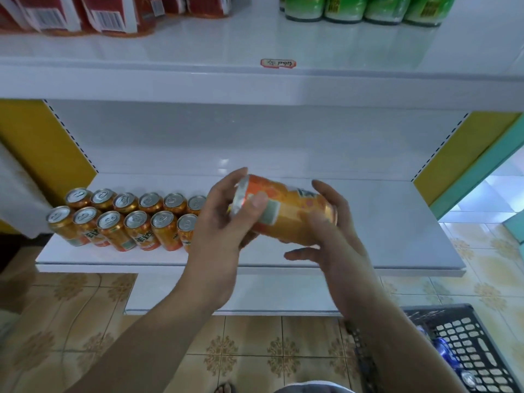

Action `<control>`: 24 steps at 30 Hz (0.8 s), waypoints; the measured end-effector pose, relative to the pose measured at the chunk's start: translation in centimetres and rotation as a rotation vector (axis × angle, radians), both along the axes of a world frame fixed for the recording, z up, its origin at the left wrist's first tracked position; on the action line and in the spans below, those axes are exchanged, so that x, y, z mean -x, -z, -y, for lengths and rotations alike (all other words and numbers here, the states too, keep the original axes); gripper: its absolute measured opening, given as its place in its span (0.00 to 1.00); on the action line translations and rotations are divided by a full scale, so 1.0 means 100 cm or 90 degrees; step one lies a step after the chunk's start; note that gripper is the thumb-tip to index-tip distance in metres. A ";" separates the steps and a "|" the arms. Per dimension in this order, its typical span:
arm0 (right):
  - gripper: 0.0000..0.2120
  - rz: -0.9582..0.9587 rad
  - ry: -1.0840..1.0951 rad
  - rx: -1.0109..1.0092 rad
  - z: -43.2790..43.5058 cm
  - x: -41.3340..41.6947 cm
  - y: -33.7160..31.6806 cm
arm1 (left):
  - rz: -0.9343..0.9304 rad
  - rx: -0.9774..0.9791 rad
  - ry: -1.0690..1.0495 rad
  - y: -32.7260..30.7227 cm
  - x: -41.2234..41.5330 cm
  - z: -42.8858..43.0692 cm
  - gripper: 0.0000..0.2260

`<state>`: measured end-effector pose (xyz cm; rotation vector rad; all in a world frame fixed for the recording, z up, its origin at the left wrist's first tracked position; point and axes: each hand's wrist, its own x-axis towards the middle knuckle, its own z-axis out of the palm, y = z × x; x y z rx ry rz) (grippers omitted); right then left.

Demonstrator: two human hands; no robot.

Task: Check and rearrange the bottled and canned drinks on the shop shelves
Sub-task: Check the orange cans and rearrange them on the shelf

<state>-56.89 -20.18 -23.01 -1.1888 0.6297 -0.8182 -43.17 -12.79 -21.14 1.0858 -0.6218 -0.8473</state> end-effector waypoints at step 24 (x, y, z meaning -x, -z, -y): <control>0.21 -0.085 0.051 0.141 -0.001 0.010 0.005 | 0.010 -0.080 0.089 0.010 0.007 -0.008 0.22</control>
